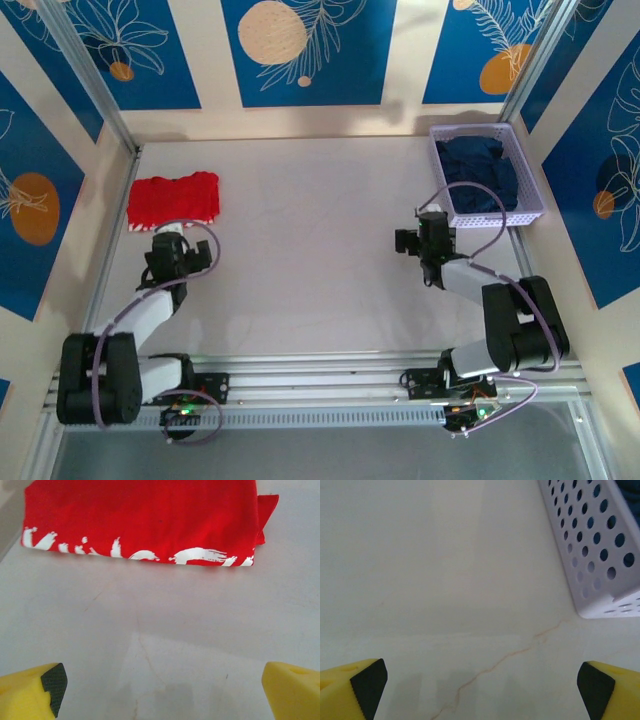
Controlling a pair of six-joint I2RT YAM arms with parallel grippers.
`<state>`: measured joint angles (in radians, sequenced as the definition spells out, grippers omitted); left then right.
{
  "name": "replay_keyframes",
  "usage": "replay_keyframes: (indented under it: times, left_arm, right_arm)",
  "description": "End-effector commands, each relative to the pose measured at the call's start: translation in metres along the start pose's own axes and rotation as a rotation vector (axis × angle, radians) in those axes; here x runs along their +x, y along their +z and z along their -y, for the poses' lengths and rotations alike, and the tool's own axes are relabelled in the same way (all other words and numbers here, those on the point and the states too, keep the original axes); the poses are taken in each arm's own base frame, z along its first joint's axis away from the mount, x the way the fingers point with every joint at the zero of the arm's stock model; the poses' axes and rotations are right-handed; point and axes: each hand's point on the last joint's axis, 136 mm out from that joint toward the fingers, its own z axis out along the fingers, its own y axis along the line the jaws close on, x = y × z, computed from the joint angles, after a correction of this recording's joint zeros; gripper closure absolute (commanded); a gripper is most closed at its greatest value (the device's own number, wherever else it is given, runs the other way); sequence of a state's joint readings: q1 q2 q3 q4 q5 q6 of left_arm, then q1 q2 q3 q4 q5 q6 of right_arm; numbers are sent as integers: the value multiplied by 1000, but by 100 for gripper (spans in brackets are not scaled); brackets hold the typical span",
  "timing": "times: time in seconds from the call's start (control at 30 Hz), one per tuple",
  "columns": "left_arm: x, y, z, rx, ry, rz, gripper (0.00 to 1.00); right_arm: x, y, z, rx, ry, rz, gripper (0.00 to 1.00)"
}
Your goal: Fold the inside-out t-shirt
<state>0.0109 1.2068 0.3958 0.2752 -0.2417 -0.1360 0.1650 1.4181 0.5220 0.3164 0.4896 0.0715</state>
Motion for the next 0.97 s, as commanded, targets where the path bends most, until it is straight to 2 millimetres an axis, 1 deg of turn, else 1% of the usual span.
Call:
replay_keyframes:
  times: [0.0,0.03,0.07,0.13,0.2,0.23,0.3,0.33,0.37,0.4,0.47,0.5,0.93]
  left_arm:
    - [-41,7,16,79,-10,227,0]
    - [-43,8,20,98,-15,228,0]
    - [-47,10,24,116,-14,250,0]
    - [-47,18,24,108,-7,253,1]
    - [-43,24,30,114,20,226,0]
    - [-45,25,32,113,29,223,0]
    - [-45,28,36,121,46,207,0]
    - [-45,30,40,134,63,199,0]
    - [-44,30,47,157,85,200,1]
    - [-43,30,55,187,114,205,1]
    - [-35,33,72,251,171,258,0]
    - [-29,33,72,251,178,236,0]
    - [-31,32,73,250,179,238,0]
  right_arm:
    - [-51,-8,-9,-85,16,263,1]
    - [-52,-10,-9,-107,34,294,1]
    - [-48,-8,-9,-126,45,295,1]
    - [-43,-5,-10,-160,52,322,0]
    - [-40,-5,-9,-184,71,301,1]
    - [-40,-2,-8,-196,78,301,0]
    - [-34,6,-5,-225,112,271,0]
    - [-34,7,-4,-233,124,290,0]
    - [-31,7,-3,-234,124,259,1]
    - [-33,6,-3,-236,124,273,1]
    - [-33,6,-3,-237,125,265,1]
    - [-33,6,-3,-238,123,275,1]
    - [-33,7,-4,-245,123,263,1]
